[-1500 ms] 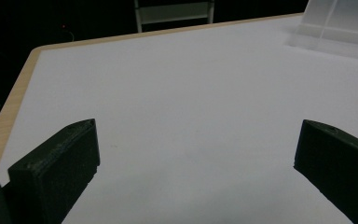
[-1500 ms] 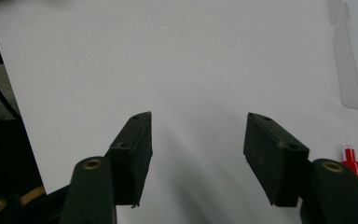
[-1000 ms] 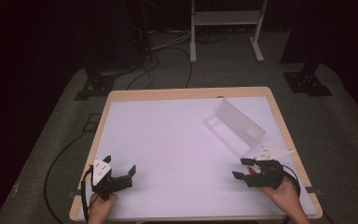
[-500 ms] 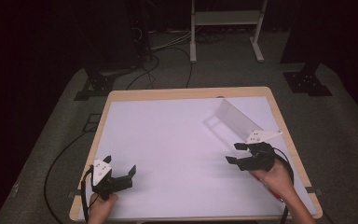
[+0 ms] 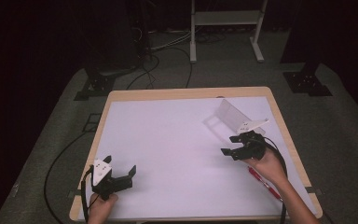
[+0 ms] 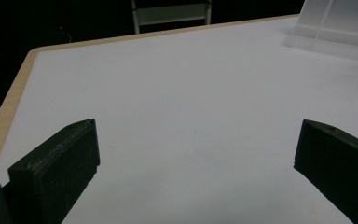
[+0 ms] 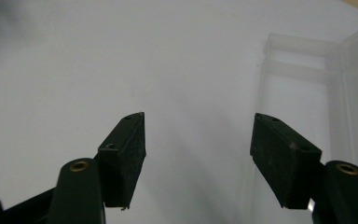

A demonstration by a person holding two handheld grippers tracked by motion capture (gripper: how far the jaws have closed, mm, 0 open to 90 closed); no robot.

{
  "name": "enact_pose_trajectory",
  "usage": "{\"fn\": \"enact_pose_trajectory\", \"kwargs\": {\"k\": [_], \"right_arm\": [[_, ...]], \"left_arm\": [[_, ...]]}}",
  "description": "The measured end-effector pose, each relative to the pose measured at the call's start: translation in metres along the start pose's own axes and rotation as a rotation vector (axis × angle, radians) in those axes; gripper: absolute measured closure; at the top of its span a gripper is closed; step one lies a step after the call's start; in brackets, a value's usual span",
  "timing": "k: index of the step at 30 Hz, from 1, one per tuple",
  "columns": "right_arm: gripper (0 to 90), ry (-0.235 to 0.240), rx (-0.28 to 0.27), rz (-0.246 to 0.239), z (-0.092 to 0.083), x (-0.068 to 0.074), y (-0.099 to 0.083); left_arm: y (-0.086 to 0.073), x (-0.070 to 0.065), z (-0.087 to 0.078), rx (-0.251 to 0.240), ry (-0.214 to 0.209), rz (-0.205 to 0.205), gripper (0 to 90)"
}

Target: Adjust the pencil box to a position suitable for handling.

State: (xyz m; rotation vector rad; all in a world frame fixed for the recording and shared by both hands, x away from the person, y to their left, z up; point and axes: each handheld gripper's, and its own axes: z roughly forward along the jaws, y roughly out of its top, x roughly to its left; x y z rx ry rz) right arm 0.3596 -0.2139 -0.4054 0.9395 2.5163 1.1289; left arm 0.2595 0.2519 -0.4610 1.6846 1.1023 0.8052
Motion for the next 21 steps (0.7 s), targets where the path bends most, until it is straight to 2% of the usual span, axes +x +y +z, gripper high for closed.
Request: {"fn": "enact_pose_trajectory", "kwargs": {"k": [10,14,21], "right_arm": [[35.7,-0.010,-0.001,0.016,0.010,-0.010,0.008],[36.5,-0.008,0.024,0.033,0.018,-0.014,0.009],[39.5,-0.029,0.041,0.035,0.025,-0.020,0.010]], "left_arm": [[0.000,0.000,0.000,0.000,-0.002,0.000,0.0],[0.000,0.000,0.000,-0.001,-0.002,0.003,0.0],[0.000,0.000,0.000,-0.001,-0.003,0.003,0.0]]}}
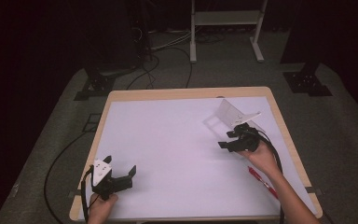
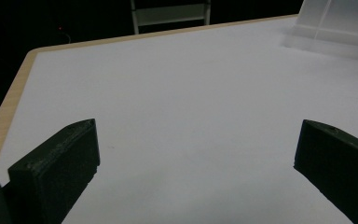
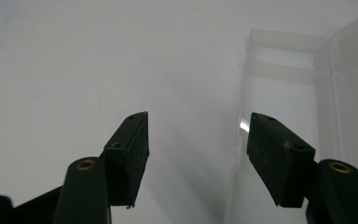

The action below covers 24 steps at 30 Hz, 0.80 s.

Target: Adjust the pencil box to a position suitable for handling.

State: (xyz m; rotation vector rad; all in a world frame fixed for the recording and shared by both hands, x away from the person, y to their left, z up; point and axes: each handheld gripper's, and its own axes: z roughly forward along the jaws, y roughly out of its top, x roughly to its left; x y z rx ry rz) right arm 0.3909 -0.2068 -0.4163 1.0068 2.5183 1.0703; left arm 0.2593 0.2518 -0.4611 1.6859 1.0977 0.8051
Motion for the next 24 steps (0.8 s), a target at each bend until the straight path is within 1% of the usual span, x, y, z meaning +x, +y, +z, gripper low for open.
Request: {"fn": "enact_pose_trajectory", "kwargs": {"k": [1,2,4,5,8,9,11,13,14,15,16,18,24], "right_arm": [[43.2,-0.011,0.003,0.014,0.003,-0.003,0.000],[43.2,-0.011,0.003,0.014,0.003,-0.003,0.000],[45.8,-0.027,0.011,0.030,0.007,-0.006,0.000],[48.5,-0.036,0.023,0.038,0.011,-0.008,-0.001],[51.1,-0.044,0.038,0.042,0.015,-0.009,-0.001],[54.0,-0.057,0.044,0.042,0.018,-0.010,-0.001],[55.1,-0.066,0.044,0.036,0.020,-0.011,-0.002],[57.9,-0.081,0.057,0.054,0.024,-0.013,-0.003],[57.9,-0.081,0.057,0.054,0.024,-0.013,-0.003],[59.4,-0.082,0.067,0.072,0.027,-0.015,-0.004],[59.4,-0.082,0.067,0.072,0.027,-0.015,-0.004],[60.3,-0.094,0.086,0.076,0.030,-0.018,-0.006],[62.8,-0.094,0.092,0.084,0.034,-0.020,-0.007]], "left_arm": [[0.000,0.000,0.000,0.000,0.000,0.000,0.0],[0.000,0.000,0.000,-0.001,0.000,0.000,0.0],[0.000,0.000,0.000,-0.001,0.001,0.000,0.0],[0.000,0.000,0.000,-0.004,0.000,0.001,0.0],[0.000,0.000,0.000,-0.004,0.000,-0.001,0.0],[0.000,0.000,0.000,-0.004,0.000,-0.001,0.0],[0.000,0.000,0.000,-0.004,0.000,-0.001,0.0],[0.000,0.000,0.000,-0.004,0.000,-0.001,0.0],[0.000,0.000,0.000,-0.004,0.001,-0.001,0.0],[0.000,0.000,0.000,-0.005,0.000,0.000,0.0],[0.000,0.000,0.000,-0.005,0.000,0.000,0.0],[0.000,0.000,0.000,-0.005,0.000,-0.001,0.0],[0.000,0.000,0.000,-0.005,0.000,0.000,0.0]]}}
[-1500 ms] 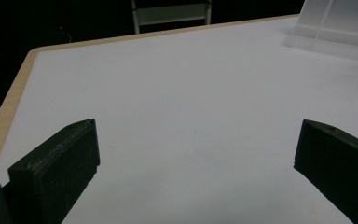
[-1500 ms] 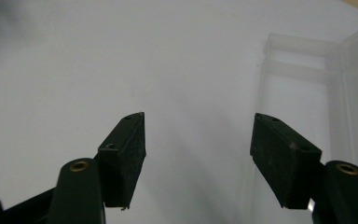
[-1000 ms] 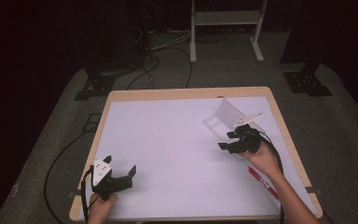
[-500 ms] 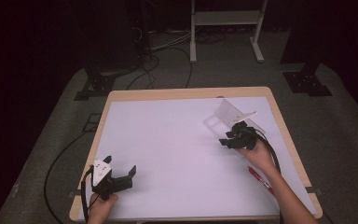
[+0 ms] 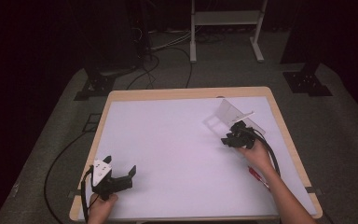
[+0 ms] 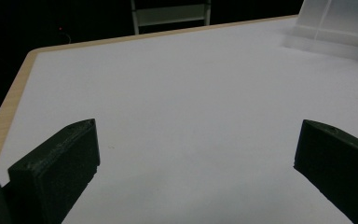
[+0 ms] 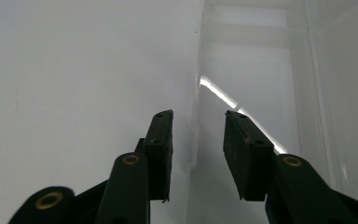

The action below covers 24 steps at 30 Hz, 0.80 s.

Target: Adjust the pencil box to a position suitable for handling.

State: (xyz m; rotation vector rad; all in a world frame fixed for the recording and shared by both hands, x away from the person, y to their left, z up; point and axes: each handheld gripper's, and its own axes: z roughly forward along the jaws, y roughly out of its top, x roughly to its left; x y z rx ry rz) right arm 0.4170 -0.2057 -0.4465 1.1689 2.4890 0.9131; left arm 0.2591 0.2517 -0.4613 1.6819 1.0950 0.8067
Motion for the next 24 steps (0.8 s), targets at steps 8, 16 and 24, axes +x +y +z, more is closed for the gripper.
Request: {"fn": "enact_pose_trajectory", "kwargs": {"k": [8,16,24], "right_arm": [[73.1,0.003,0.031,0.003,0.0080,0.0003,-0.0016],[81.9,0.010,0.048,-0.007,0.0117,0.0013,-0.0017],[85.9,-0.021,0.027,-0.050,0.0067,0.0009,-0.0026]], "left_arm": [[0.0000,0.0002,0.0000,0.001,0.000,-0.001,0.0],[0.0000,0.0004,-0.0002,0.000,0.000,-0.003,0.0],[0.0001,0.0006,-0.0002,0.002,-0.001,-0.003,0.0]]}}
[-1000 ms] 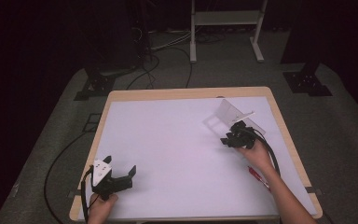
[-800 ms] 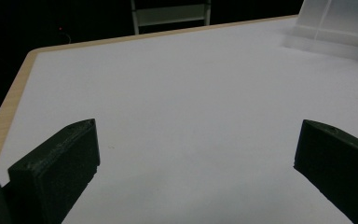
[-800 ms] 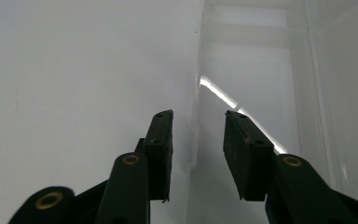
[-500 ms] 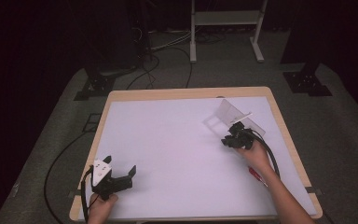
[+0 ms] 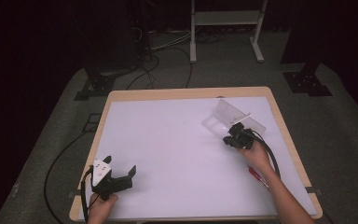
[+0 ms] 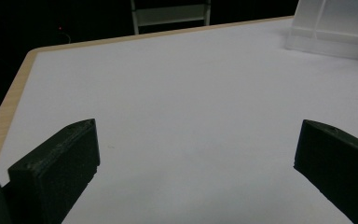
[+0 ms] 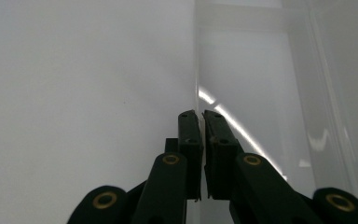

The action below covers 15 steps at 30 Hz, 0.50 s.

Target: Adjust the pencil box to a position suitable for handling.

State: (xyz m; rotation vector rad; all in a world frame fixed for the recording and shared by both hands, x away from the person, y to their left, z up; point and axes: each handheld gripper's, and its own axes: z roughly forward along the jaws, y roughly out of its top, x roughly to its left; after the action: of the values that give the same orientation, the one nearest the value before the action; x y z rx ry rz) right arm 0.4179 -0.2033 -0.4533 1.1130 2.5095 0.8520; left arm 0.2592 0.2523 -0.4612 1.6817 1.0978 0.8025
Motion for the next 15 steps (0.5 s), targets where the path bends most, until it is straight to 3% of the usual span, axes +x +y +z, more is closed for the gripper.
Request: {"fn": "enact_pose_trajectory", "kwargs": {"k": [10,15], "right_arm": [[85.9,-0.030,-0.054,-0.046,-0.011,0.005,0.003],[85.8,0.005,-0.104,-0.077,-0.028,0.011,0.006]], "left_arm": [[0.000,0.000,0.000,-0.002,0.001,0.000,0.0],[0.000,0.000,0.000,0.000,0.001,-0.003,0.0]]}}
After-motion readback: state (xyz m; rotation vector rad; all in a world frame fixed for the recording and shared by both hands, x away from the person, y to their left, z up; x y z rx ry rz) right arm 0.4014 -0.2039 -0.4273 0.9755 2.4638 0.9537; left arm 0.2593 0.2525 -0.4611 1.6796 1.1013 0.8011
